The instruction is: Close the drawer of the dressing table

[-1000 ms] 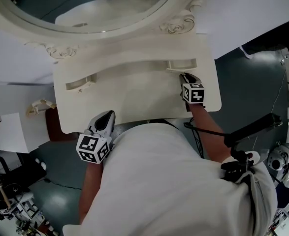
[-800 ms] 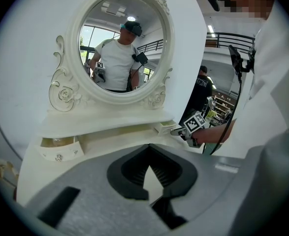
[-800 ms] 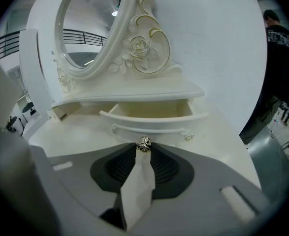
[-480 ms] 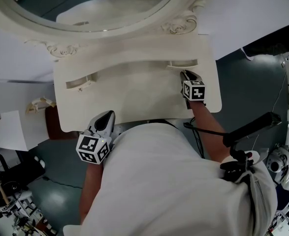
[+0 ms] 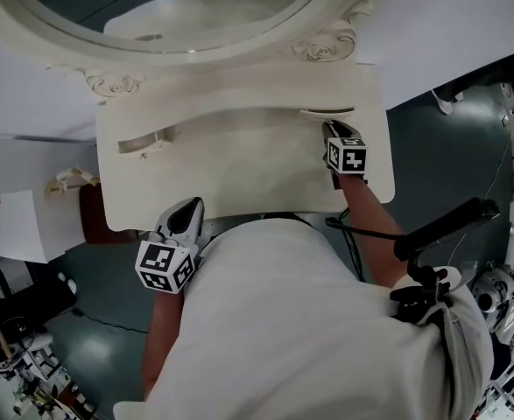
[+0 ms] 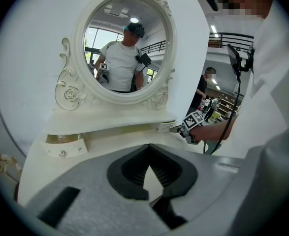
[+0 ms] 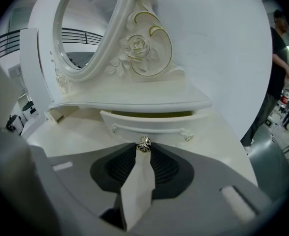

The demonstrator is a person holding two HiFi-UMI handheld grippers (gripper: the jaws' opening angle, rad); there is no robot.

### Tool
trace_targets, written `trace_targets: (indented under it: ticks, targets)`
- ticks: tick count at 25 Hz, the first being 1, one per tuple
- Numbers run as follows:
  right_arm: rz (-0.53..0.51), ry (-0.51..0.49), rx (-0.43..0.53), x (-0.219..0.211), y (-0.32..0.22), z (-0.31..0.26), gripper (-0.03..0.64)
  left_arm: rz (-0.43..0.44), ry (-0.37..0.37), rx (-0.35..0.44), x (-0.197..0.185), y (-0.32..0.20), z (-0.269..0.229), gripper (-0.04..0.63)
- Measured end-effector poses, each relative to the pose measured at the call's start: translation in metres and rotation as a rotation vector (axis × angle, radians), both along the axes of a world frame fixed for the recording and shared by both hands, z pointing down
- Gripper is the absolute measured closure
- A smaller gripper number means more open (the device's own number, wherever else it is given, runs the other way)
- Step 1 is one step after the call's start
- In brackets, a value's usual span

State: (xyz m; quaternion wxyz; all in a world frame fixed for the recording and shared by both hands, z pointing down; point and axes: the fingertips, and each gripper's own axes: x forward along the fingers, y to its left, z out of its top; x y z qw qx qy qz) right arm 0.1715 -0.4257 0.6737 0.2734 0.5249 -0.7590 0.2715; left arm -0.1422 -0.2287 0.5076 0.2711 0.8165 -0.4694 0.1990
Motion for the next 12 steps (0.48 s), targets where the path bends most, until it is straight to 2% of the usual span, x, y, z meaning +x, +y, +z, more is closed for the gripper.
trace_targets:
  ticks: [12]
  targets:
    - [-0.008,0.010,0.010,0.002,-0.012,-0.004,0.522,-0.017,0.004,0.002,0.000,0.003,-0.003,0.592]
